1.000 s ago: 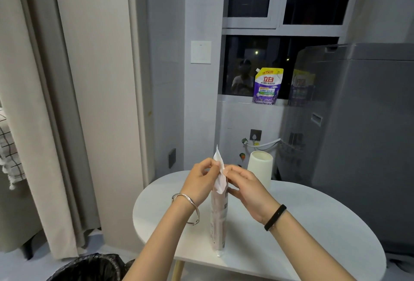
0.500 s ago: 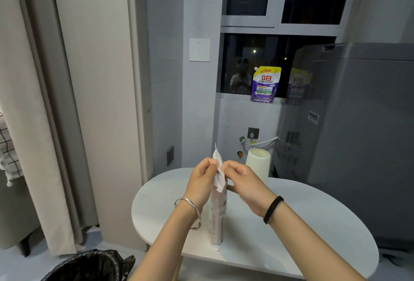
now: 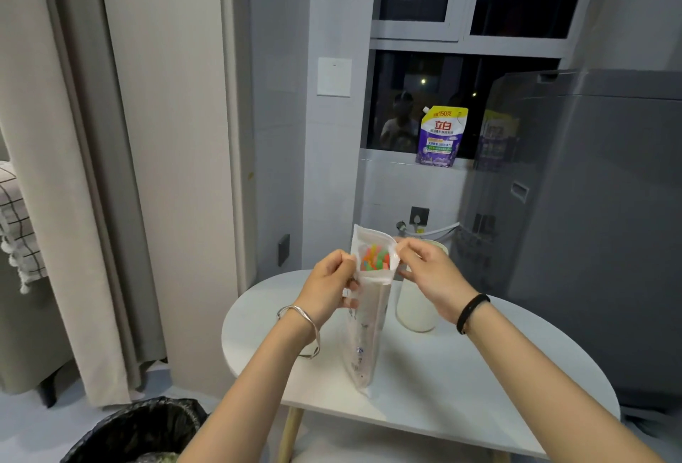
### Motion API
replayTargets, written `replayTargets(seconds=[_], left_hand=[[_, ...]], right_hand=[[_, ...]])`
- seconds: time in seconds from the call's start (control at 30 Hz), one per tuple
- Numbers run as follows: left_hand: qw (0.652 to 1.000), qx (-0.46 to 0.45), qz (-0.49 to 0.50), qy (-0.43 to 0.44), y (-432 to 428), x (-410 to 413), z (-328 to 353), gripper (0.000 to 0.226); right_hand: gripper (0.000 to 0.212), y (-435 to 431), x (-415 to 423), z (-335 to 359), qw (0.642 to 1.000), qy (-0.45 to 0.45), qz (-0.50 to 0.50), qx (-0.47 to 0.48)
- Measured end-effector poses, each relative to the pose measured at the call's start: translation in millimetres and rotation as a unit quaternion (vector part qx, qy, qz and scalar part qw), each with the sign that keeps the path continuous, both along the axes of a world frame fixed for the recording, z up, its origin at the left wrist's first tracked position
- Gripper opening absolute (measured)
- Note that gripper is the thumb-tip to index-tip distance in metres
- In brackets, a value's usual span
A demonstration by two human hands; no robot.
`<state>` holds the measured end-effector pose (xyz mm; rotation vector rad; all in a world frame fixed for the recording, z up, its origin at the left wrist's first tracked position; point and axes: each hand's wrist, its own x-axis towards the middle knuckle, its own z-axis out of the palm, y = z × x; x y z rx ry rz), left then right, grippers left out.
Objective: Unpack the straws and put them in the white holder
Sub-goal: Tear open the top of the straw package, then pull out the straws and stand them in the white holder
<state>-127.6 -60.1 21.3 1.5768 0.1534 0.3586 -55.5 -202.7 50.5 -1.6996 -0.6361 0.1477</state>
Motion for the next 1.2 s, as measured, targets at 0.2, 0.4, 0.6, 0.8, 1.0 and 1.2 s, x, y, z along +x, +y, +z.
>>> replayTargets(seconds=[0.2,0.4,0.6,0.8,1.0,1.2], left_hand=[[0.951,-0.186,-0.148,0.199,3,-12,16,0.099],[0.801,-0.536,-0.226,0.145,5,-4,8,0.108],[0.770,-0.593,-0.227,0.063,-7,1,10,0.075],[0.818,-0.565,-0.086,-0.066,-33,2,7,0.032],[0.951,-0.265,0.101,-0.121,-53,5,-14,0.074],[0.970,-0.181,0.082,-0.140,-71,20,-30,0.079]], right_hand=[[0.023,5,7,39,0.933,-0.254,0.108,-0.231],[0.026,9,-3,58,0.851,-0.404,0.103,-0.320],[0.022,-1,-11,49,0.858,-0.444,0.044,-0.253],[0.017,-4,-21,23,0.974,-0.204,-0.099,-0.006],[0.049,2,-31,-10,0.927,0.262,-0.021,0.268],[0.048,1,-15,-40,0.882,0.311,-0.076,0.347]])
